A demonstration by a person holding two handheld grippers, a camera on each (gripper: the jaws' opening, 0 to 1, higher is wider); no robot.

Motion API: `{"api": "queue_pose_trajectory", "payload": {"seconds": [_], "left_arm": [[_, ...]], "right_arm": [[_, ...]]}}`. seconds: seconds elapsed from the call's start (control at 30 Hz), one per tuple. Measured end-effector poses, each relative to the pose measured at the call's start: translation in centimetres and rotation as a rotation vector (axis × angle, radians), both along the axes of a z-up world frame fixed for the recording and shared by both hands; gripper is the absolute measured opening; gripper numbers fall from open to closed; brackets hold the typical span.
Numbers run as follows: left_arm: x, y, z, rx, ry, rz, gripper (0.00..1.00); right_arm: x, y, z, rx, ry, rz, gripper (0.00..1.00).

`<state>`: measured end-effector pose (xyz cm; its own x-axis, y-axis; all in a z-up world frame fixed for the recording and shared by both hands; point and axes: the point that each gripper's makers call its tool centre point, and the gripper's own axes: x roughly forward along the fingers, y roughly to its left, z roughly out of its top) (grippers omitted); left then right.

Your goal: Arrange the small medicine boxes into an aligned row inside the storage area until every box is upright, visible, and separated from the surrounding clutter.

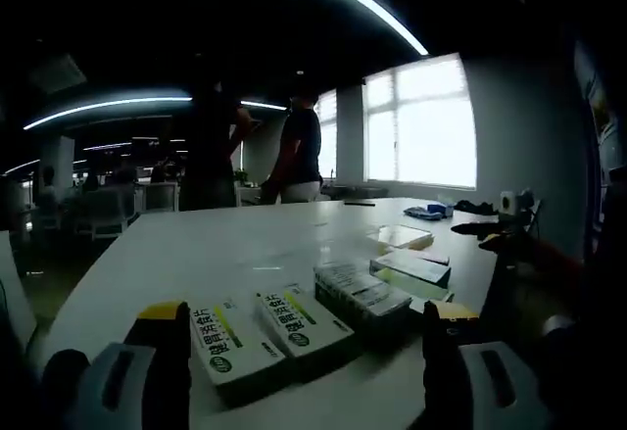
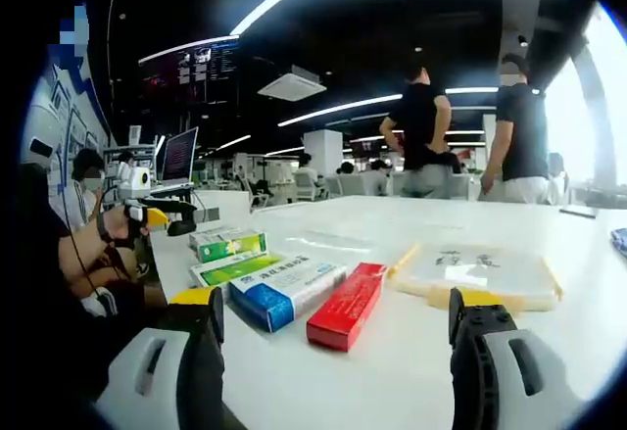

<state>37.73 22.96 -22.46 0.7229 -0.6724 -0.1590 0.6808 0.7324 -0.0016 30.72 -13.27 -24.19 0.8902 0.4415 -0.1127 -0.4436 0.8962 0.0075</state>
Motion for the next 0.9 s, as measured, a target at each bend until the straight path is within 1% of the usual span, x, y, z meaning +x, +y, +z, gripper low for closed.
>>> {"api": "queue_pose_trajectory", "payload": {"seconds": [0.2,0.47,0.53,0.6,0.67,0.73,0.77,0.83,0.9], "left_arm": [[0.1,0.0,-0.1,0.004,0.004,0.003,0.99],[0.0,0.4,0.3,0.0,-0.002,0.012,0.99],[-0.1,0.4,0.5,-0.012,-0.004,0.013,0.99],[-0.3,0.3,1.0,-0.057,-0.003,0.003,0.99],[-0.4,0.3,1.1,-0.064,0.0,0.002,0.99],[-0.4,0.4,1.0,-0.048,0.001,0.006,0.99],[-0.4,0.5,0.7,-0.019,0.001,0.009,0.99],[-0.4,0.5,0.7,-0.009,0.002,0.01,0.99],[-0.5,0.5,0.8,-0.013,0.0,0.008,0.99]], "right_arm": [[0.0,-0.2,0.2,0.007,-0.007,-0.004,0.93],[-0.1,-0.3,0.6,0.012,-0.023,-0.011,0.92],[-0.2,-0.2,0.6,0.011,-0.023,-0.007,0.91],[-0.2,-0.1,0.6,0.013,-0.021,-0.004,0.91],[-0.2,0.0,0.8,0.013,-0.026,-0.003,0.91],[-0.2,0.0,0.9,0.013,-0.032,-0.003,0.91],[-0.2,0.0,0.9,0.013,-0.033,-0.002,0.92],[-0.3,0.1,1.0,0.011,-0.032,0.0,0.92],[-0.3,0.1,1.2,0.009,-0.033,0.001,0.92]]}}
